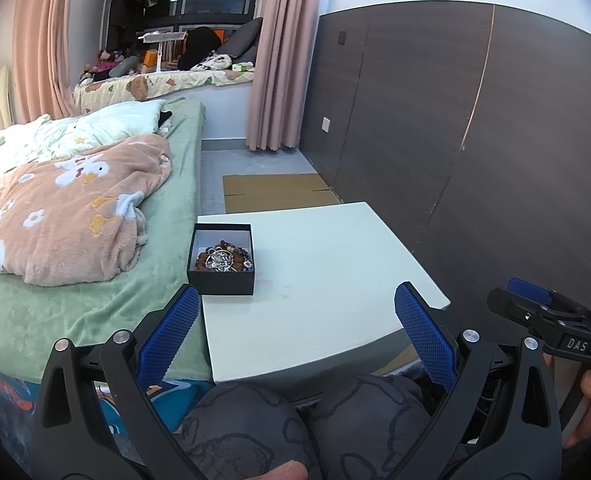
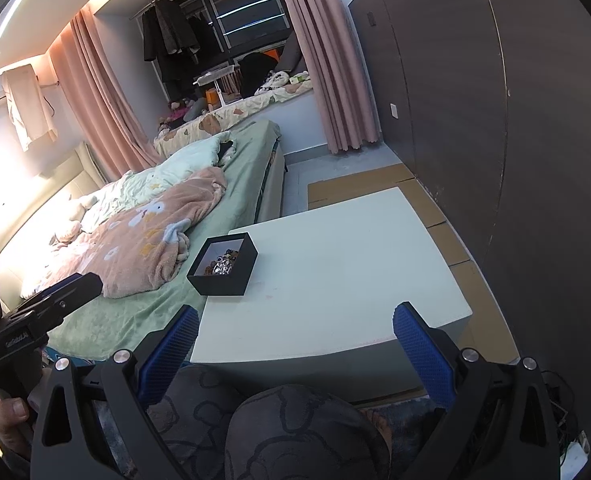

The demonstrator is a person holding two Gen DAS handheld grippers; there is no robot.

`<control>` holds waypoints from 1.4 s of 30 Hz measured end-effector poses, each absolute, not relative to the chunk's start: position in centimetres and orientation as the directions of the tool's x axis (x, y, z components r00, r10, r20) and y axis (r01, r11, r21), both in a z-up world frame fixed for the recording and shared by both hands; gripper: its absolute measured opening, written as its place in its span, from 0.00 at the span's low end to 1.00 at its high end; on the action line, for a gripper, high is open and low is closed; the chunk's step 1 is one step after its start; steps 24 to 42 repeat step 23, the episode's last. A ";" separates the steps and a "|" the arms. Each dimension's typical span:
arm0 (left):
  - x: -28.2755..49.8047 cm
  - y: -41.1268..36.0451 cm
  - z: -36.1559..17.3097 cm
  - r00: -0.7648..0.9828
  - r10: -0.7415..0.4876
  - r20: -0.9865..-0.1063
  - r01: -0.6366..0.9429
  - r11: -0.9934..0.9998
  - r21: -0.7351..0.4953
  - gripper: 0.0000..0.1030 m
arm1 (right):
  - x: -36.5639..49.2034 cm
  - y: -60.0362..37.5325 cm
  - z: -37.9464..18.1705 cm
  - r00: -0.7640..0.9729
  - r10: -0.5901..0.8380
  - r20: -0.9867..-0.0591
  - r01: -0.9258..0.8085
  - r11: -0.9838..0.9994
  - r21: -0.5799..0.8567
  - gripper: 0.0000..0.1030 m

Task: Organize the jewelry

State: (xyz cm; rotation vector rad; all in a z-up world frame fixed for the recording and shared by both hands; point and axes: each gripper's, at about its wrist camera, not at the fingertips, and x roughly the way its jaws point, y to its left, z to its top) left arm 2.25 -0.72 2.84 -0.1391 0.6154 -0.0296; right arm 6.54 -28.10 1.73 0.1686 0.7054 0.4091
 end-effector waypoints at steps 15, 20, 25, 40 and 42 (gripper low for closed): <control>2.5 -1.1 2.4 0.820 -0.039 -0.571 -0.018 0.995 -0.094 0.95 | 7.5 -26.9 0.4 0.661 0.416 -0.624 -0.311 0.909 0.276 0.93; 2.6 -1.1 2.3 0.820 -0.040 -0.570 -0.017 0.995 -0.094 0.95 | 7.5 -26.5 0.1 0.661 0.412 -0.627 -0.311 0.911 0.271 0.93; 2.7 -0.8 2.2 0.819 -0.044 -0.572 -0.019 0.994 -0.104 0.95 | 7.6 -26.1 -0.2 0.661 0.405 -0.632 -0.306 0.914 0.266 0.93; 2.7 -0.8 2.2 0.819 -0.044 -0.572 -0.019 0.994 -0.104 0.95 | 7.6 -26.1 -0.2 0.661 0.405 -0.632 -0.306 0.914 0.266 0.93; 2.7 -0.8 2.2 0.819 -0.044 -0.572 -0.019 0.994 -0.104 0.95 | 7.6 -26.1 -0.2 0.661 0.405 -0.632 -0.306 0.914 0.266 0.93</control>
